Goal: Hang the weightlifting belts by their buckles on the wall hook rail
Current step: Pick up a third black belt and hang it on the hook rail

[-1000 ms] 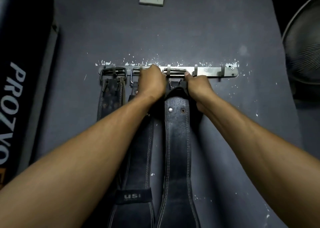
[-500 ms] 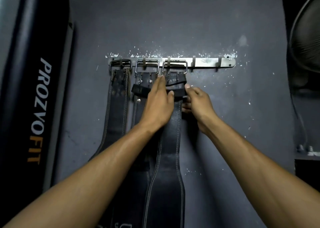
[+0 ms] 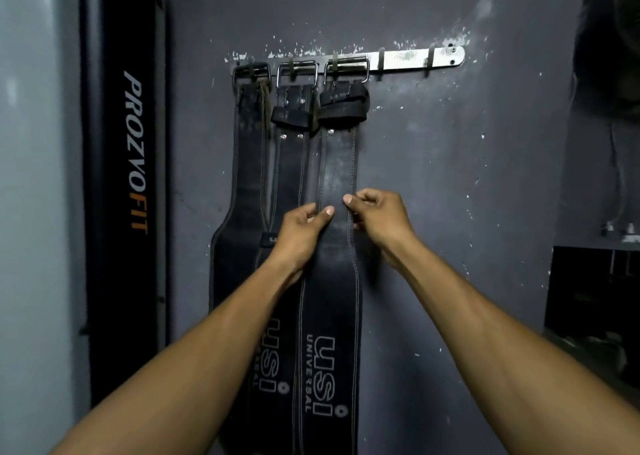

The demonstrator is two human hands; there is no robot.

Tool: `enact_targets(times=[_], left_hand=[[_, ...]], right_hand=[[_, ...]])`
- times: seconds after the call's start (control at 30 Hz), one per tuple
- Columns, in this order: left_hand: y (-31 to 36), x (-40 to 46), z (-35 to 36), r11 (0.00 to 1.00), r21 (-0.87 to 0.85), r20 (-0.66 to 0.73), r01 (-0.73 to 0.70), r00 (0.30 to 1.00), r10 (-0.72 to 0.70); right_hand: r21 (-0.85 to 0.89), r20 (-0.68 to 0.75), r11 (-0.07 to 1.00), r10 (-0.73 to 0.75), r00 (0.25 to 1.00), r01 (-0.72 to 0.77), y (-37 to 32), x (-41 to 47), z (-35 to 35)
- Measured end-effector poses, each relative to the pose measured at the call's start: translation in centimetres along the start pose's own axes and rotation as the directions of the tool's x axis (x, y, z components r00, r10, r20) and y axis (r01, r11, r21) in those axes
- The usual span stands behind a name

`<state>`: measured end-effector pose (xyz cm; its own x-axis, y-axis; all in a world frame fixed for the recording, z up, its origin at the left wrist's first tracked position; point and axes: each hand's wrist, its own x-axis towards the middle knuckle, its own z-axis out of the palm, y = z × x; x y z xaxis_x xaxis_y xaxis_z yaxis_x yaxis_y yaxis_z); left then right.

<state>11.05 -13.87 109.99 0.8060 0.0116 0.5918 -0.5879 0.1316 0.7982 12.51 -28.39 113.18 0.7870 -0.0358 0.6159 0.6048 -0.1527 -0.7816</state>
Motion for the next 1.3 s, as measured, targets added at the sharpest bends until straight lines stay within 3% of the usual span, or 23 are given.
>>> enact_targets(times=[0.13,0.3,0.5,0.6,0.7,0.87,1.1,1.17,1.3], left_hand=[[-2.3,-3.4,-1.9,0.981,0.110,0.173,0.160,0.969,-0.177],[-8.5,-8.9,-5.4,0.932,0.172,0.191,0.319,0.917,-0.349],[-11.3,-12.3,-5.8,0.946,-0.033,0.077,0.323,0.944,-0.319],[-11.9,-14.2,-6.4,0.910,-0.137,0.137,0.392,0.917,-0.375],[-13.5,-17.2,-7.7,0.881,-0.120,0.209,0.457,0.879,-0.428],[-16.9,-21.8,-8.8,0.901,0.008,0.237,0.433,0.875,-0.422],[-17.7,-25.8,-9.8,0.815,-0.221,0.205,0.536,0.842,-0.499],[-17.8,-27.6,-10.3,0.809,-0.158,0.249,0.567,0.815,-0.523],[-19.4,-32.4,-12.1,0.774,0.217,0.315,0.595,0.708,-0.632]], right_hand=[[0.006,0.081,0.999,0.048,0.996,-0.049,1.1,-2.5,-0.1],[-0.015,0.217,0.980,0.198,0.956,-0.200,6.1,-8.8,0.3],[0.019,0.036,0.986,0.164,0.986,-0.164,8.2,-11.8,2.5],[0.020,0.046,0.972,0.232,0.972,-0.234,9.5,-14.2,3.2],[-0.018,0.081,0.954,0.300,0.950,-0.300,12.7,-18.7,4.1],[-0.136,0.023,0.941,0.316,0.948,-0.311,16.5,-25.0,5.6],[-0.086,-0.010,0.941,0.327,0.945,-0.326,14.6,-28.5,6.4],[-0.140,0.024,0.922,0.368,0.929,-0.362,14.5,-30.4,6.4],[-0.189,0.080,0.873,0.469,0.879,-0.449,16.1,-35.6,5.9]])
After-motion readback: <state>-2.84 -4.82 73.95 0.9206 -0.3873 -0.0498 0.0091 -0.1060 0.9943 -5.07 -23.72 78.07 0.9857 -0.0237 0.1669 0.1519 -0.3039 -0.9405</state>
